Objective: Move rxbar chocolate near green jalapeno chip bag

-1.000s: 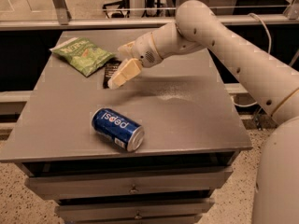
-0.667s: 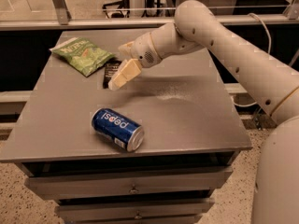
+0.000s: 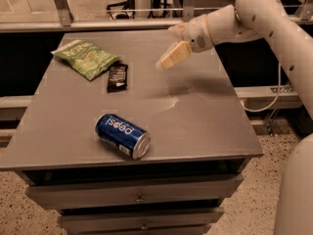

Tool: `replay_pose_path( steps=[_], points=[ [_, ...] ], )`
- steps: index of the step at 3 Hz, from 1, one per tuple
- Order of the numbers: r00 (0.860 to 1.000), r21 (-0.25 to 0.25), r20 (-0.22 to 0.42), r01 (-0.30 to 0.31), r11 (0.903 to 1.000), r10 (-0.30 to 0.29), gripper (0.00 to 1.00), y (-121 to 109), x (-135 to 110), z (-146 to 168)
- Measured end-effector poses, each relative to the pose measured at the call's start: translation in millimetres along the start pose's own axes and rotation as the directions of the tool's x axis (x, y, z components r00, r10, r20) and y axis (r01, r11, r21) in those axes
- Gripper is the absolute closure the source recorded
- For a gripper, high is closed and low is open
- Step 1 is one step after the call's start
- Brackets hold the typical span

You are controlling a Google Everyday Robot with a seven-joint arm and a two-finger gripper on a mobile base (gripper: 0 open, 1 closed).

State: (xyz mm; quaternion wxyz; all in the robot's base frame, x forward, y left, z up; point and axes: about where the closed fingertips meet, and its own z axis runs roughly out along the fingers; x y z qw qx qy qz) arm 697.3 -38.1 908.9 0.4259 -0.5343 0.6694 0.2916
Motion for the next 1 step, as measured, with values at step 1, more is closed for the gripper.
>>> replay_pose_path(
  steps=[1],
  points=[
    [1.0, -0.015, 0.006, 0.007, 0.9999, -0.007, 0.0, 4.4, -5.9, 8.5]
  ],
)
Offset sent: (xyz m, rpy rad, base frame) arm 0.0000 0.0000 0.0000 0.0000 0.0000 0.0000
